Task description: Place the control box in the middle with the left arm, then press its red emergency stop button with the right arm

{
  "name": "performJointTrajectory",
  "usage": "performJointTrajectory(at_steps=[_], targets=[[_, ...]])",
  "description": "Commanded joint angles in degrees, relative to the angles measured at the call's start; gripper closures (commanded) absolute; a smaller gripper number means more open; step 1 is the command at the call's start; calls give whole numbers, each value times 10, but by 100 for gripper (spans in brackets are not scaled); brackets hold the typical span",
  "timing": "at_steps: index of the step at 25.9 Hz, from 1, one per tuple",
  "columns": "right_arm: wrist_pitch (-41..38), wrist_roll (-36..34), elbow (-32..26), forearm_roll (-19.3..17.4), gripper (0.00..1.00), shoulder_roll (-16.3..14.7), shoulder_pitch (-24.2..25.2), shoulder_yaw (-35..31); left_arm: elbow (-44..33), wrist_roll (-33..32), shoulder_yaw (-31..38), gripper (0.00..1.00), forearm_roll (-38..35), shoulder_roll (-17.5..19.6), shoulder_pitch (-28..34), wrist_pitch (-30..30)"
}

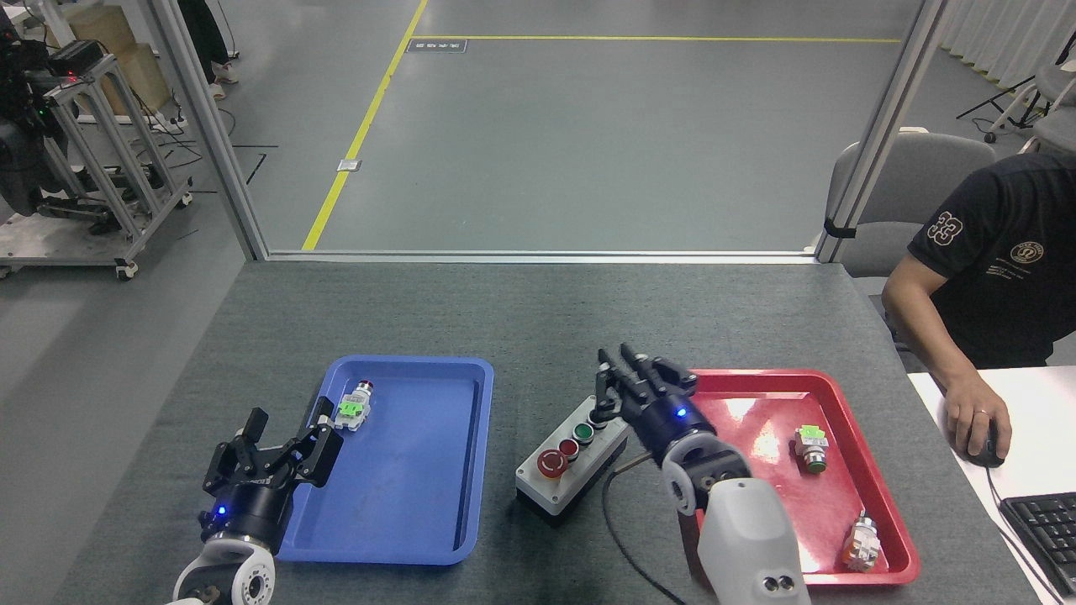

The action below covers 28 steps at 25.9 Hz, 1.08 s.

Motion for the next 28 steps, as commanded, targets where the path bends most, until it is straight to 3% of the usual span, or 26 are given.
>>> performJointTrajectory(at_steps=[1, 4, 9, 11, 14, 19, 22, 25, 28], targets=[[-8, 1, -10, -2, 0, -24, 14, -79, 3, 0, 3, 1, 0, 0, 0, 0], [-20, 0, -27, -3, 0, -41, 107, -99, 3, 1, 4, 1, -1, 1, 0, 0], [-42, 0, -272, -2, 0, -34, 309, -112, 2, 1, 5, 1, -1, 3, -1, 0], [-41, -1, -330, -2, 0, -20, 348, -116, 3, 2, 8, 1, -1, 4, 2, 0], [-37, 0, -334, -2, 0, -15, 339, -131, 5, 7, 15, 1, -1, 3, 6, 0], [-33, -11, -332, -2, 0, -5, 276, -181, 16, 9, 12, 1, -2, -3, 18, 0], [17, -82, -330, -2, 0, 5, 260, -186, 19, 6, 9, 1, -3, -4, 18, 5], [50, -156, -290, 0, 0, 5, 226, -185, 20, 5, 8, 1, -11, -4, 18, 5], [41, -158, -230, 4, 0, -4, 190, -182, 18, 7, -4, 1, -14, -1, 18, 5]])
